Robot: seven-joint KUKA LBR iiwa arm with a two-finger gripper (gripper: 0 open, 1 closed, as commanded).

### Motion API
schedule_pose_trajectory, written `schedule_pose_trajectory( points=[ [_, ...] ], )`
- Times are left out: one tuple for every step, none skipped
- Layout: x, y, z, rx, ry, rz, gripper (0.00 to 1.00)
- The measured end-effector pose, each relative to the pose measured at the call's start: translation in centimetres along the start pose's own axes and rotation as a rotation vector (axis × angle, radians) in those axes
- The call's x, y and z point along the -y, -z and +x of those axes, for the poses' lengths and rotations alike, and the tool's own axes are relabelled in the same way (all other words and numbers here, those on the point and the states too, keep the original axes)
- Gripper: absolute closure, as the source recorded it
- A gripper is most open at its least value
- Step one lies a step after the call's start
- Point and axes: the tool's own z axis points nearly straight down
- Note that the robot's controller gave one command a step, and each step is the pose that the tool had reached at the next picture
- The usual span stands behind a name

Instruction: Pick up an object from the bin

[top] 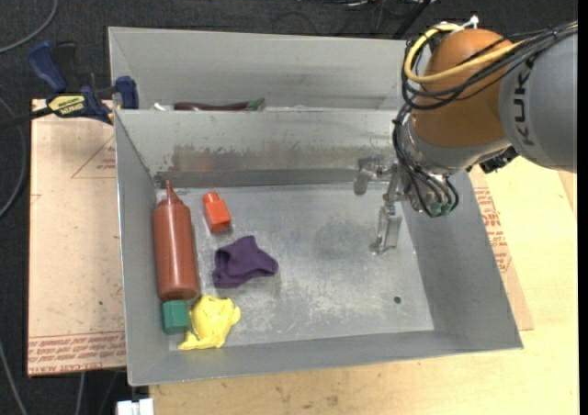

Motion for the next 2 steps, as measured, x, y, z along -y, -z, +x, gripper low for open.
schedule_pose_trajectory(
  points=[
    [-3.8,3.4,-0.6,-0.008,-0.013,0.001,0.0],
    [-5.6,2.3,-0.8,0.015,0.12,-0.002,0.0]
  ],
)
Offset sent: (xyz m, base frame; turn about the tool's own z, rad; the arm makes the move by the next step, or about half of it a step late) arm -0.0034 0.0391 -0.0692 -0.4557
